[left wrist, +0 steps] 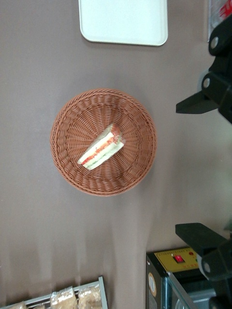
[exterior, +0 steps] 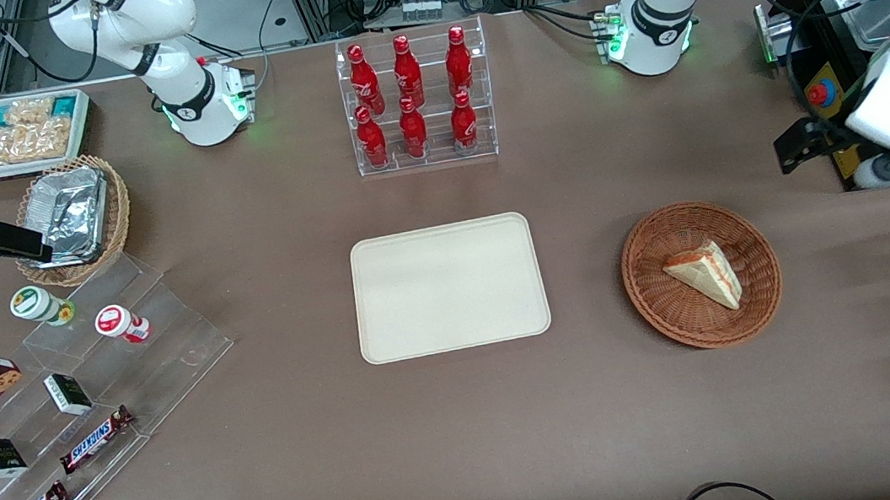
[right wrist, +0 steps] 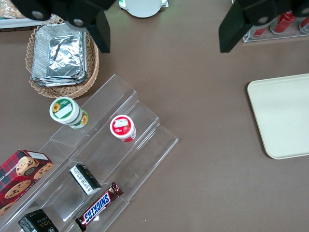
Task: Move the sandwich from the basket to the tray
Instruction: 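Move the left gripper over the wicker basket toward the sandwich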
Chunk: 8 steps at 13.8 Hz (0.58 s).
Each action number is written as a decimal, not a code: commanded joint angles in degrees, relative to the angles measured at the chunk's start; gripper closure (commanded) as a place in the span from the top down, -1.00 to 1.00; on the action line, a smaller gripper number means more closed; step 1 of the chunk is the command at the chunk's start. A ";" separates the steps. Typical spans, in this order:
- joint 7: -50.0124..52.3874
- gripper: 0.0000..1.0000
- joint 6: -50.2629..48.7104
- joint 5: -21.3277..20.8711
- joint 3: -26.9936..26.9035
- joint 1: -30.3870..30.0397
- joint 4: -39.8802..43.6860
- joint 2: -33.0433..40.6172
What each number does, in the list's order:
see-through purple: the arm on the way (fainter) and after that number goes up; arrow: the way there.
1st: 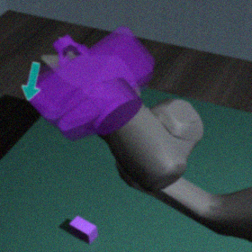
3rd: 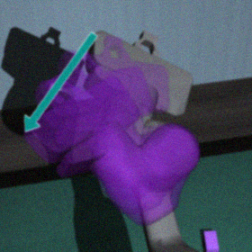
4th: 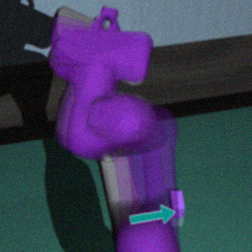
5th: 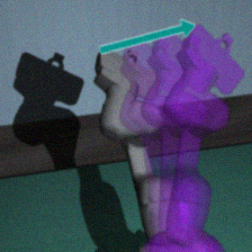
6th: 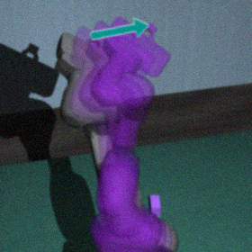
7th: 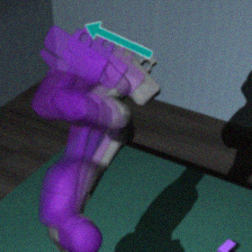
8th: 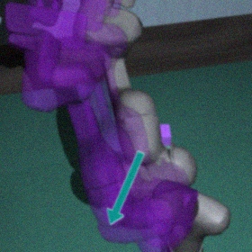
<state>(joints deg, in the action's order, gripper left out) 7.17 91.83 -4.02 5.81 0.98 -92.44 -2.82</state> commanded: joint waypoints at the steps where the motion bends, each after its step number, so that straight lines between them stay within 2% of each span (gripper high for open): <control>1: 4.50 1.00 7.46 -1.43 0.52 0.42 -8.43 1.85; 8: 22.43 1.00 33.47 -1.35 0.35 0.33 -31.99 5.89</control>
<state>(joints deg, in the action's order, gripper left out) 25.16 119.40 -4.53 6.36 1.17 -117.12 -0.62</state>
